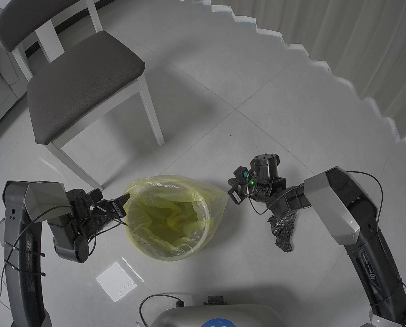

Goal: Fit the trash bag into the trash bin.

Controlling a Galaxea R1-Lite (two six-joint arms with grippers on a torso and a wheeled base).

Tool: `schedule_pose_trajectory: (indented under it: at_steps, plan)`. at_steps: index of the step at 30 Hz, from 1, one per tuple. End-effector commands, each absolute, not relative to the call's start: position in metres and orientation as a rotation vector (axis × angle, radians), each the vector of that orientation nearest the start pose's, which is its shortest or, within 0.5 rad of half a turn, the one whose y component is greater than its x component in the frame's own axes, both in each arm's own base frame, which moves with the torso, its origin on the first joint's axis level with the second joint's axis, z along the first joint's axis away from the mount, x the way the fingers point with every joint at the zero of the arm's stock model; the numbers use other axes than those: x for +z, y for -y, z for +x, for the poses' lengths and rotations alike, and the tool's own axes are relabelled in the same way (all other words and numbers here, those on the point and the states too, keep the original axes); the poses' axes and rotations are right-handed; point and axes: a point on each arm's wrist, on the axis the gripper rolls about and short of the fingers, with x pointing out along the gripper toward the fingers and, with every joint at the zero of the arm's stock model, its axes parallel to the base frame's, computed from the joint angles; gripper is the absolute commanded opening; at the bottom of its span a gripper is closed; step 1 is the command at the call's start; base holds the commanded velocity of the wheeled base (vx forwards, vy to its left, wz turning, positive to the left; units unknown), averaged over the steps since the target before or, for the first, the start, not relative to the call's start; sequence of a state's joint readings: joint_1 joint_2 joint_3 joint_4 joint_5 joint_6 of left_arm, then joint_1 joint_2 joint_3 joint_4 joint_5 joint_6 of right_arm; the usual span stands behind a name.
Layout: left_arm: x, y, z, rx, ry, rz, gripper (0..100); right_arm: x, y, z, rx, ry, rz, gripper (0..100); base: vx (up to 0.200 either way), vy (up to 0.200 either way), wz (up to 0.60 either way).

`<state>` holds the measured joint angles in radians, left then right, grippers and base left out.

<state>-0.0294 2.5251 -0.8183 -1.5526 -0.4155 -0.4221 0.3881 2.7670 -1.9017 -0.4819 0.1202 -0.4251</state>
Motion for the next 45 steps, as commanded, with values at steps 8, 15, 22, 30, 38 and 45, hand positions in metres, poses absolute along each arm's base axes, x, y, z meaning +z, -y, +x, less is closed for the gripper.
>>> schedule_pose_trajectory:
  at_steps: [8, 15, 22, 30, 38, 45]
  plan:
    - [-0.025, 0.027, 0.406, -0.411, -0.196, -0.446, 0, 0.003, -0.191, 0.515, 0.53, -0.238, -0.431, 0, 0.0, 0.0, 0.0]
    - [-0.027, 0.027, 0.402, -0.405, -0.214, -0.448, 0, 0.039, -0.208, 0.501, 0.549, -0.193, -0.323, 0, 0.0, 0.0, 0.0]
    - [-0.027, 0.026, 0.4, -0.405, -0.219, -0.444, 0, 0.042, -0.222, 0.492, 0.594, -0.223, -0.225, 100, 0.0, 0.0, 0.0]
    - [-0.026, 0.027, 0.398, -0.391, -0.222, -0.442, 0, 0.036, -0.246, 0.477, 0.631, -0.296, -0.07, 100, 0.0, 0.0, 0.0]
    - [-0.024, 0.026, 0.395, -0.385, -0.223, -0.441, 0, 0.044, -0.258, 0.446, 0.684, -0.334, -0.11, 100, 0.0, 0.0, 0.0]
    - [-0.021, 0.026, 0.394, -0.386, -0.218, -0.44, 0, 0.053, -0.279, 0.432, 0.749, -0.231, -0.223, 100, 0.0, 0.0, 0.0]
